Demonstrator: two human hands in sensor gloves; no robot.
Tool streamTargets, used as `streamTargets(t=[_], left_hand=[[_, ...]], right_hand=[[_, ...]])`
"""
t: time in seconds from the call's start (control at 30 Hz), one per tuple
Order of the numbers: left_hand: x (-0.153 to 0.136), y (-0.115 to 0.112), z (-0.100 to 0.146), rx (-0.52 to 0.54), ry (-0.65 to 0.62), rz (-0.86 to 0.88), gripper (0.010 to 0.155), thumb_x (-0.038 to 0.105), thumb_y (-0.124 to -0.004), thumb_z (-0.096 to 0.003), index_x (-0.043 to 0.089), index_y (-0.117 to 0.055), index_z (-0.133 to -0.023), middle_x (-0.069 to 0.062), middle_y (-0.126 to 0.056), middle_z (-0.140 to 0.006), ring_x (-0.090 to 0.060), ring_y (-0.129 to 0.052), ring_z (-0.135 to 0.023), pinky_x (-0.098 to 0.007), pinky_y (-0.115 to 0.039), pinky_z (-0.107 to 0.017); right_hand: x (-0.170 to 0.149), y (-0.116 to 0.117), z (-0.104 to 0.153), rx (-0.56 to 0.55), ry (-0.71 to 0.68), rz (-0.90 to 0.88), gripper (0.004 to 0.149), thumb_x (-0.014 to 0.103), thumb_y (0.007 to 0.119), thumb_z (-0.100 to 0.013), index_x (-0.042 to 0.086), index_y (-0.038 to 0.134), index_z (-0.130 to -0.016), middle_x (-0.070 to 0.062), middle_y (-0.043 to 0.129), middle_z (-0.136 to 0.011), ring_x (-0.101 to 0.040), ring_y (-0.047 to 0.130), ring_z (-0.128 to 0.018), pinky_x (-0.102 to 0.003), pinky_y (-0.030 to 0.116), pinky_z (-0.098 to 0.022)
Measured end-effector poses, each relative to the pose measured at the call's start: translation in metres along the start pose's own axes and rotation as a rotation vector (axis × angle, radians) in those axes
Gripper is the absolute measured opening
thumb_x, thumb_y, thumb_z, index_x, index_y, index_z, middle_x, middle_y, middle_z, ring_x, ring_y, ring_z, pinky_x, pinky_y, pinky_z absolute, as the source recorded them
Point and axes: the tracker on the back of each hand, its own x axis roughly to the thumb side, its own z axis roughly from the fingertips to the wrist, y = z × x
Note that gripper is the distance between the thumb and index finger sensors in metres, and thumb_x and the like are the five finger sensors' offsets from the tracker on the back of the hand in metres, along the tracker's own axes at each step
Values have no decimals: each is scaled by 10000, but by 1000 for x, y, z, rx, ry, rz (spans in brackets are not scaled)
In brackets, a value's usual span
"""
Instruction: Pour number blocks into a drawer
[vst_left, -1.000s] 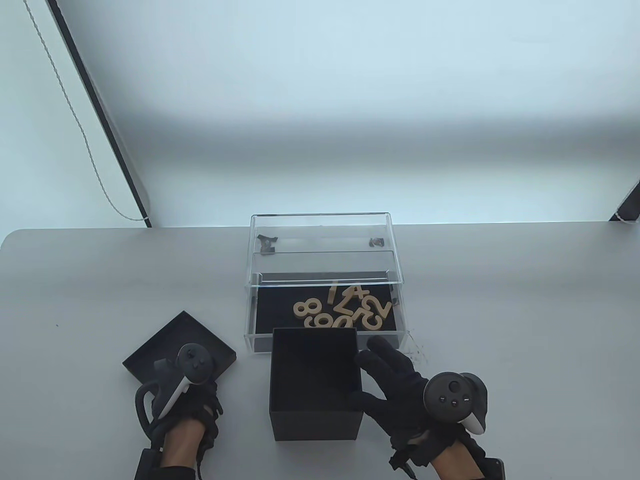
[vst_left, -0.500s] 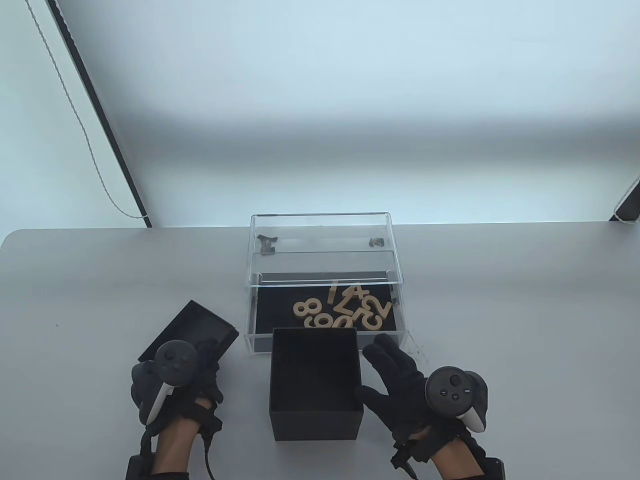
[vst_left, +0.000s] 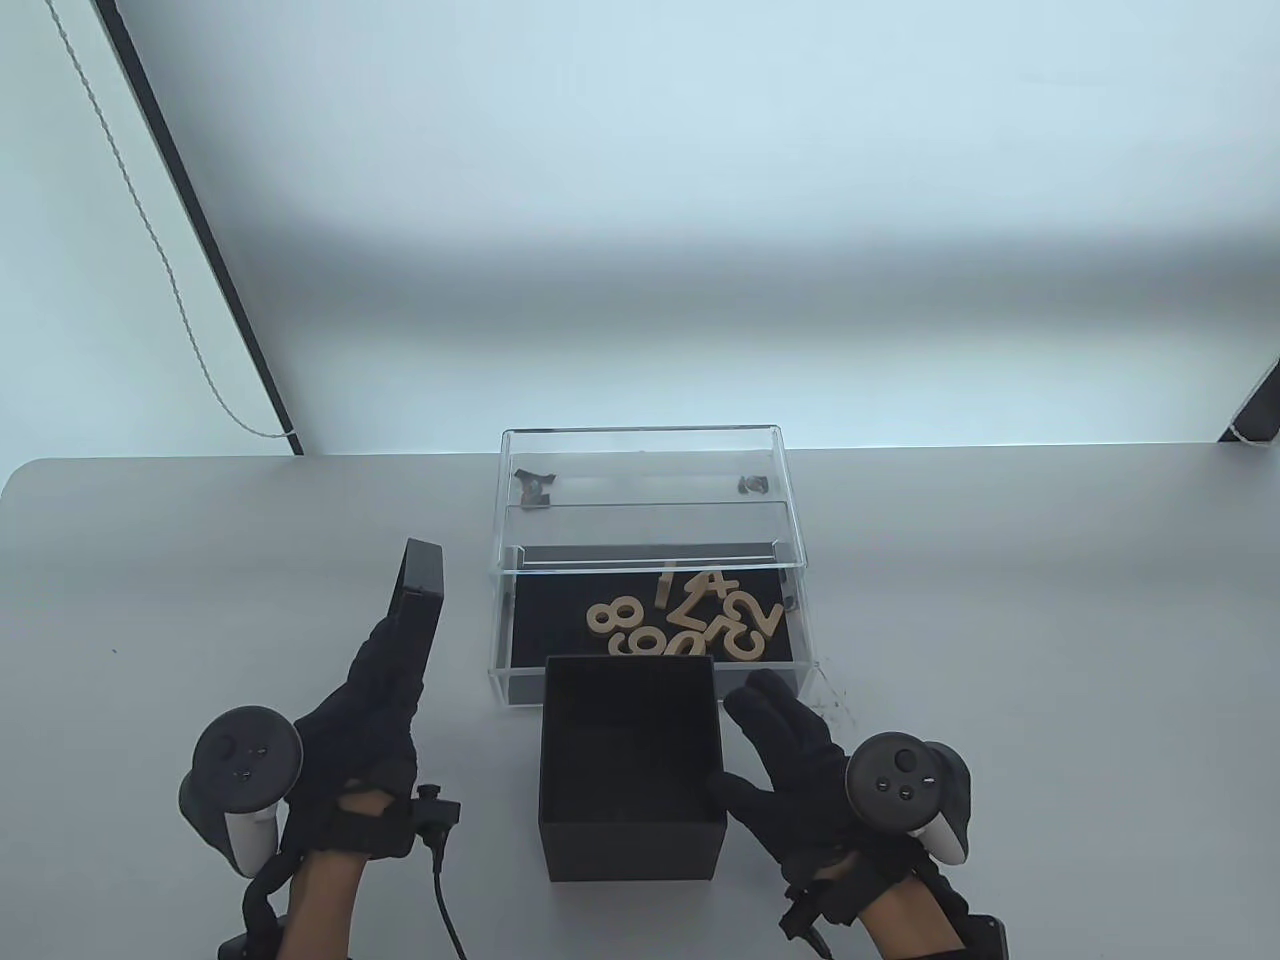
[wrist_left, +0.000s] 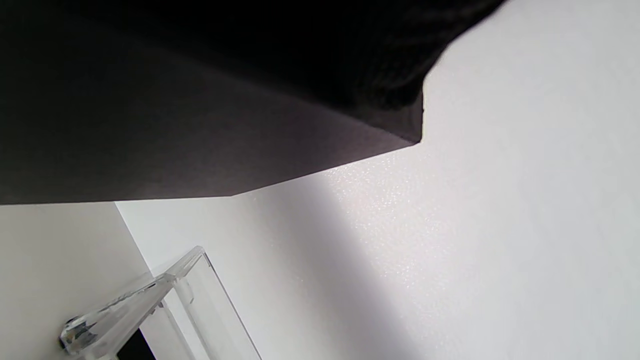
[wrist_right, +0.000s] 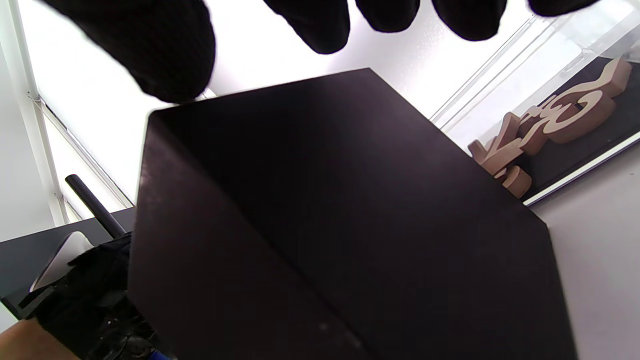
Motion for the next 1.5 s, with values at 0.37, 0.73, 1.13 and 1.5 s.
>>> streamTargets(t=[0.37, 0.73, 1.13, 1.5], left_hand=[[14, 9, 4, 77, -111, 469, 616, 392, -737, -422, 180, -625, -989, -86, -981, -851, -350, -1008, -653, -534, -840, -453], [17, -18, 7, -102, -64, 794, 611, 416, -699, -448, 184, -594, -1004, -51, -1005, -766, -265, -1035, -543, -454, -876, -400], [20, -76, 21, -389, 82, 850, 612, 424, -676, -462, 181, -570, -1013, -35, -1004, -756, -238, -1048, -524, -433, -889, -393], [27, -99, 34, -474, 112, 844, 618, 423, -625, -487, 428, -400, -1062, -26, -895, -925, -226, -1042, -578, -435, -887, -433]], right_hand=[[4, 3, -1, 0, -20, 2, 857, 608, 793, -433, 139, 421, -1047, -214, 345, -1119, -619, 441, -939, -774, 448, -618], [17, 9, 1, -6, -84, 31, 909, 629, 769, -433, 168, 294, -1056, -194, 235, -1126, -614, 364, -956, -778, 402, -631], [32, 27, 1, 14, -134, -74, 920, 696, 609, -430, 267, 10, -981, -91, -20, -1108, -577, 138, -981, -793, 202, -632], [36, 38, 2, 27, -132, -356, 914, 699, 554, -424, 266, -84, -914, -45, -133, -1063, -483, -4, -990, -760, 83, -615]])
